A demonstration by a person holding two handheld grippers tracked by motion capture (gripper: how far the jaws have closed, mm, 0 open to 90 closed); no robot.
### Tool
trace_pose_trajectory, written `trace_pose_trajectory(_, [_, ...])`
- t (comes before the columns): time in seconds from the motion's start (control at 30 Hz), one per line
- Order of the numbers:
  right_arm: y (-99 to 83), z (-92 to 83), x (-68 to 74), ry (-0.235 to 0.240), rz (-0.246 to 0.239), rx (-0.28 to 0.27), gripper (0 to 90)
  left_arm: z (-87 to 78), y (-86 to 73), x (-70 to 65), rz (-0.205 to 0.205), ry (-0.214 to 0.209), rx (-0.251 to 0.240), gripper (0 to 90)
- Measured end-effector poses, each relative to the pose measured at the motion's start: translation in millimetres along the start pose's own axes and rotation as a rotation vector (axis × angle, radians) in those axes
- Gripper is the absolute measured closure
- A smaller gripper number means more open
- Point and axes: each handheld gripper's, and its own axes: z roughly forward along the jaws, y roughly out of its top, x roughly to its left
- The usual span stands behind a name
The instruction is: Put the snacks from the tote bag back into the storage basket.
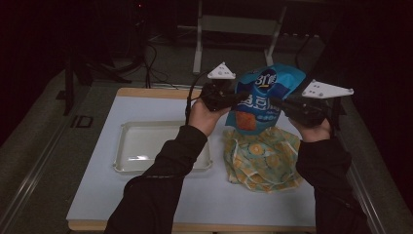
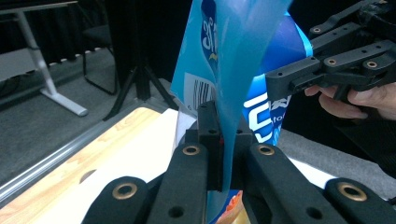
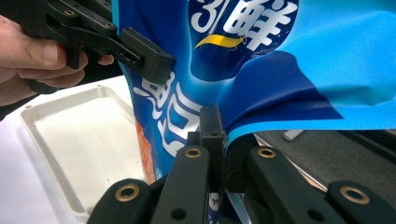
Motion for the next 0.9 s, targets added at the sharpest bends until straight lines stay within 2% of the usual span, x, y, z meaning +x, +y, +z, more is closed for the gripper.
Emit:
trace_pose_trajectory(0.3, [16.7, 17.1, 13.4, 0.015, -0.02, -0.001, 89.2, -25.0, -3.9, 7.0, -0.018, 0.036, -0.024, 89.9])
trace_pose_trajectory(0.47, [24.4, 26.4, 21.4, 0.034, -0.031, 0.001, 89.2, -38.9, -6.2, 9.7, -0.014, 0.056, -0.023, 89.8])
trace_pose_trajectory(0.9, [38.2, 50.2, 41.7, 0.072, -0.046, 0.0, 89.2, -72.8, -15.3, 18.1, -0.034, 0.092, -0.021, 89.9])
